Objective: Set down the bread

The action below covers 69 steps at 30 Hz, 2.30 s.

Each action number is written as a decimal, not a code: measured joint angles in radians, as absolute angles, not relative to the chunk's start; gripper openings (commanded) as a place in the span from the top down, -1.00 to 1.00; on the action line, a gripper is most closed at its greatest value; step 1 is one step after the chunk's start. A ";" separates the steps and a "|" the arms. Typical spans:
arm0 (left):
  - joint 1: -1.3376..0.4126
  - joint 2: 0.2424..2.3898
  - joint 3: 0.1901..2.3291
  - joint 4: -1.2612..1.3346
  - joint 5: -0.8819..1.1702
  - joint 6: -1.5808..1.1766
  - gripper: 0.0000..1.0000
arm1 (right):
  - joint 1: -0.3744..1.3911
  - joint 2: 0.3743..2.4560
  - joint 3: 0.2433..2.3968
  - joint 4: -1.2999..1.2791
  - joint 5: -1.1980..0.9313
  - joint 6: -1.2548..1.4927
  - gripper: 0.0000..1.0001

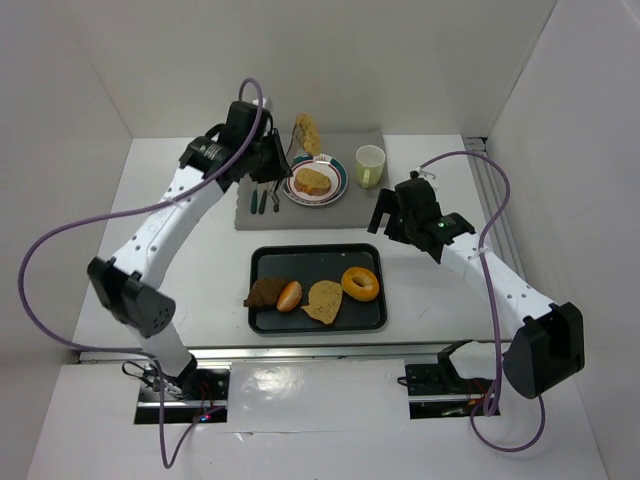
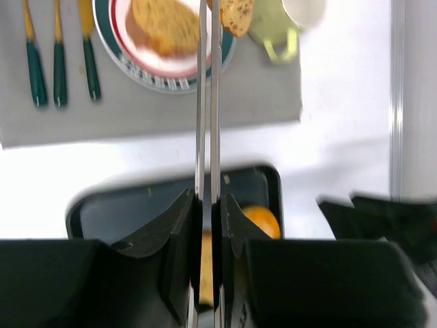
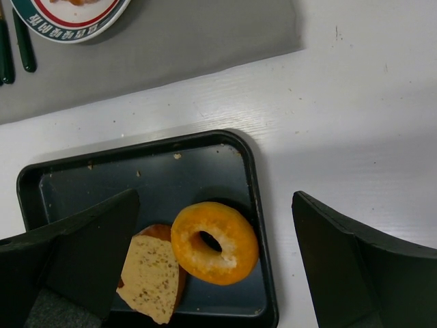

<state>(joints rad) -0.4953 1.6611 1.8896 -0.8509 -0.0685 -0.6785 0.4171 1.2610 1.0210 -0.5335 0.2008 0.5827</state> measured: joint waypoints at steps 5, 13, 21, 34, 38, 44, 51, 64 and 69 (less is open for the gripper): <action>-0.413 1.905 2.006 -0.753 0.002 -0.631 0.98 | 0.423 1.261 1.021 -0.535 0.207 0.583 -1.00; -0.384 2.181 2.106 -0.690 0.119 -0.630 0.96 | 0.423 1.268 1.021 -0.536 0.224 0.587 -1.00; -0.384 2.237 2.121 -0.676 0.165 -0.632 0.08 | 0.432 1.269 1.021 -0.536 0.220 0.605 -1.00; -0.377 2.182 2.109 -0.680 0.184 -0.629 -0.08 | 0.432 1.280 1.021 -0.537 0.220 0.609 -1.00; -0.380 2.041 2.048 -0.682 0.180 -0.599 -0.08 | 0.439 1.266 1.021 -0.541 0.220 0.609 -1.00; -0.419 1.699 1.795 -0.675 0.186 -0.525 -0.10 | 0.445 1.186 1.021 -0.548 0.242 0.613 -1.00; -0.534 1.496 1.411 -0.705 0.297 -0.495 -0.28 | 0.452 1.135 1.020 -0.600 0.312 0.631 -1.00; -0.666 1.538 1.221 -0.666 0.444 -0.503 -0.28 | 0.452 1.087 1.020 -0.672 0.363 0.635 -1.00; -0.670 1.577 1.221 -0.661 0.435 -0.503 -0.26 | 0.452 1.091 1.020 -0.674 0.363 0.635 -1.00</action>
<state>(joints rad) -0.6704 1.5772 1.2205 -0.6605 0.4351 -0.5026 0.4519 1.0912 1.0199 -0.6743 0.3626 0.6350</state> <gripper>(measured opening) 0.633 0.999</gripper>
